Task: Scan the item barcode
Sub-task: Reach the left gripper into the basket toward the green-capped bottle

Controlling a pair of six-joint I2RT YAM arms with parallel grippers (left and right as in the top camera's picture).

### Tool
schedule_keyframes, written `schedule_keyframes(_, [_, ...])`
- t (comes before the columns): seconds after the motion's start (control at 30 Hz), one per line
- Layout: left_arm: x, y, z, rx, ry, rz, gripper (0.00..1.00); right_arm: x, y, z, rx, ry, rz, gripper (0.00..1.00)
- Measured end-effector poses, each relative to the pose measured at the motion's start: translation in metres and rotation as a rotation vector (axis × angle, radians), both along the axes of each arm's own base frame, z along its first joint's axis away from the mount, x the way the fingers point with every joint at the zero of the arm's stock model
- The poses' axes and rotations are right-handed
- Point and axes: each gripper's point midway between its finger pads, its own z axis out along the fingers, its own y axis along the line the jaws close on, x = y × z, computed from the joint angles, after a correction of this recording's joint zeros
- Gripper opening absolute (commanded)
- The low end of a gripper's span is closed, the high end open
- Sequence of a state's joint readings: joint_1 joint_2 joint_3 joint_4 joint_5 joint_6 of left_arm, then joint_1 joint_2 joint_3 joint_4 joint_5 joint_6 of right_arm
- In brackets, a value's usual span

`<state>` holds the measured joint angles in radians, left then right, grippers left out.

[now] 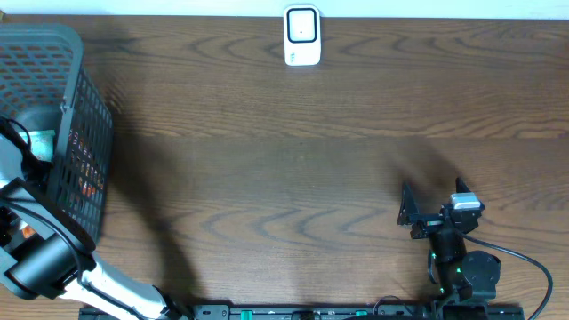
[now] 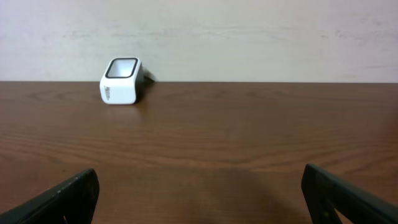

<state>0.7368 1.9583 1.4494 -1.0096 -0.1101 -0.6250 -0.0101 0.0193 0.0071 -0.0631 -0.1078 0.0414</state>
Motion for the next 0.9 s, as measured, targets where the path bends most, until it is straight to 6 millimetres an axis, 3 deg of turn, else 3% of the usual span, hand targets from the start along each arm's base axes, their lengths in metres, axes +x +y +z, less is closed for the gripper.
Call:
schedule_keyframes(0.17, [-0.002,-0.002,0.002,-0.01,0.011,0.0,0.78,0.0,0.0,0.0,0.0,0.0,0.0,0.99])
schedule_keyframes(0.3, [0.002,0.001,0.021,0.006,-0.007,0.0,0.78,0.0,0.0,0.0,0.0,0.0,0.0,0.99])
schedule_keyframes(0.37, [0.009,0.007,0.042,0.04,-0.05,0.0,0.78,0.0,0.0,0.0,0.0,0.0,0.0,0.99])
schedule_keyframes(0.43, [0.02,0.014,0.075,0.096,-0.135,-0.002,0.78,0.0,0.0,0.0,0.0,0.0,0.0,0.99])
schedule_keyframes(0.5, [0.032,0.017,0.119,0.16,-0.25,-0.006,0.78,0.0,0.0,0.0,0.0,0.0,0.0,0.99])
schedule_keyframes(0.57, [0.037,0.018,0.165,0.236,-0.361,-0.014,0.86,0.0,0.0,0.0,0.0,0.0,0.0,0.99])
schedule_keyframes(0.63, [0.036,0.014,0.212,0.32,-0.467,-0.018,0.89,0.0,0.0,0.0,0.0,0.0,0.0,0.99])
schedule_keyframes(0.7, [0.027,0.008,0.244,0.384,-0.522,-0.023,0.98,0.0,0.0,0.0,0.0,0.0,0.0,0.99])
schedule_keyframes(0.8, [0.01,0.002,0.261,0.428,-0.52,-0.007,0.98,0.0,0.0,0.0,0.0,0.0,0.0,0.99])
schedule_keyframes(0.9, [0.007,0.005,0.246,0.411,-0.464,-0.003,0.98,0.0,0.0,0.0,0.0,0.0,0.0,0.99])
